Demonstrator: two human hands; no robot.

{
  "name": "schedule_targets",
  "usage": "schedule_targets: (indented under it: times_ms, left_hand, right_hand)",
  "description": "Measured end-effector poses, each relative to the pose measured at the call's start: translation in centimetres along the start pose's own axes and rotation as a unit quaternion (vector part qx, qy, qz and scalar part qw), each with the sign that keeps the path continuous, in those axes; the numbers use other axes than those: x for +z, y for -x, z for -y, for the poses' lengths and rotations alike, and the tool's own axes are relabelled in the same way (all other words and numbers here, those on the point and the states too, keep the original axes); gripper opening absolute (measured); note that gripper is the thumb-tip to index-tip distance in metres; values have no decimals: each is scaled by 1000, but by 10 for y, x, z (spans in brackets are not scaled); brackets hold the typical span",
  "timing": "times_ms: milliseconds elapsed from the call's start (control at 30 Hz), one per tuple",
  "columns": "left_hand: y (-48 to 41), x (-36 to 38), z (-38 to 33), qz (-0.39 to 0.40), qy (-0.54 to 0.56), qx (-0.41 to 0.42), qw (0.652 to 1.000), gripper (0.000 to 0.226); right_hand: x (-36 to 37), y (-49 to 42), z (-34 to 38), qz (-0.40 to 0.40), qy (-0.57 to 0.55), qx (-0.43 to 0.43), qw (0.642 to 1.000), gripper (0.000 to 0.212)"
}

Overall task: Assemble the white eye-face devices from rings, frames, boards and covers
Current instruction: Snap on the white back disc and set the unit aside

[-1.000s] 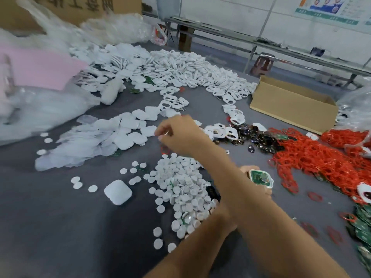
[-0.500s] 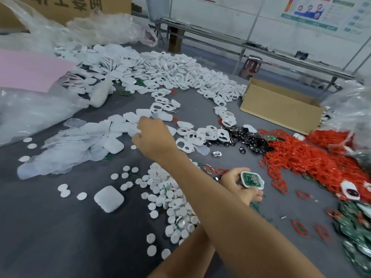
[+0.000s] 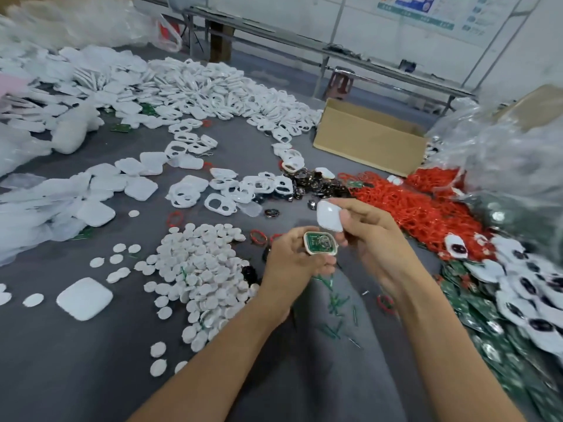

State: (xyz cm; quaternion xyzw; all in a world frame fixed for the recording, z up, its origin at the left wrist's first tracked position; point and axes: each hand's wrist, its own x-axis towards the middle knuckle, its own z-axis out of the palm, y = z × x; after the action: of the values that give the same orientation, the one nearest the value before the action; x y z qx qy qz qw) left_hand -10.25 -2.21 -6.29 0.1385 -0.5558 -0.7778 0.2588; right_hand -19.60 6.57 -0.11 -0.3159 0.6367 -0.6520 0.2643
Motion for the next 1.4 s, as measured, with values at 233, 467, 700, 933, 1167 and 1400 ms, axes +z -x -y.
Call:
schedule_targets:
  times_ms: [233,467,700,933,1167,1400]
  left_hand:
    - [-3,1,8,-15,3,-31,999,35]
    - [-3,4,3,-39,23,-59,997,43]
    - [-2,5,3,-34,28,-56,997,42]
    - [-1,6,3,-30,27,-54,998,40]
    - [0,7,4,-18,18,-50,998,42]
    - [-2,7,5,-20,8,-50,999,40]
  right_hand:
    - [-15,6,-13,6,-97,33,995,26]
    - [-25,6,-16,31,-75,9,997,24]
    - [-26,6,-16,31,-49,2,998,31]
    - [-23,6,-16,-36,170,-35,984,23]
    - [-15,2,-26,-50,254,-44,965,23]
    - [-12,0,-35,-84,268,-62,958,24]
